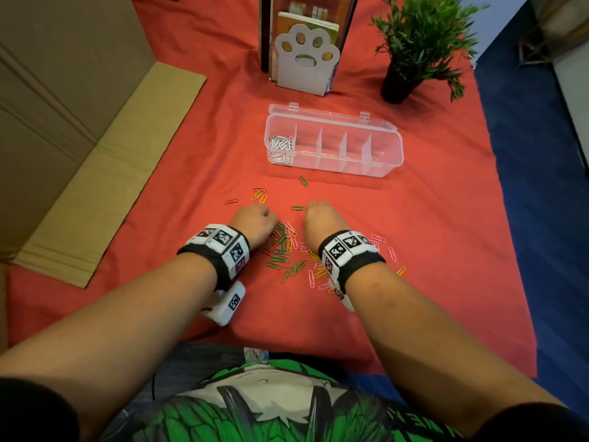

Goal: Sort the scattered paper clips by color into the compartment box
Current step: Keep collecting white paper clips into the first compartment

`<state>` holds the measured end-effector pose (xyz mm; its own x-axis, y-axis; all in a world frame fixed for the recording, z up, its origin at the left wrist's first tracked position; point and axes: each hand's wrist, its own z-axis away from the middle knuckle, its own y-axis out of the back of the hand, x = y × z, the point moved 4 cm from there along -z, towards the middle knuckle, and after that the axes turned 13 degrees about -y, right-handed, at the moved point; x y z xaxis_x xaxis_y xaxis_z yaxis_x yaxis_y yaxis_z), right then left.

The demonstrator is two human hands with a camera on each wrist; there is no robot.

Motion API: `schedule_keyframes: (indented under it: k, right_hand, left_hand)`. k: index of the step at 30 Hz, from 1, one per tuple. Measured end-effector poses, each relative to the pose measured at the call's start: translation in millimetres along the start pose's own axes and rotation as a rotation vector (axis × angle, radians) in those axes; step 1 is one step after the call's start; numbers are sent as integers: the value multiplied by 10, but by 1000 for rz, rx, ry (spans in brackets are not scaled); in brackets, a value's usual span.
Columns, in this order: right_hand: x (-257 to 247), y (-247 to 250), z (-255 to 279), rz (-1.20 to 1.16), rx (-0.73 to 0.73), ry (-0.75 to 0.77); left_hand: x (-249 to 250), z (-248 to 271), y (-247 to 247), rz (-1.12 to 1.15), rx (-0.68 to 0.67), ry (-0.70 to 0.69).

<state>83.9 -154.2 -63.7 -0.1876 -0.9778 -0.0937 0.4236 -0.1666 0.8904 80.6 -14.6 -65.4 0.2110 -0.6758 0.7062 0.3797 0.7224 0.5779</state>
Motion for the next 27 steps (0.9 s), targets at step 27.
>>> schedule_keyframes:
  k: [27]
  right_hand:
    - [-1,-68,1,47,79,18]
  left_hand:
    - [99,20,-114,-376,-31,-435]
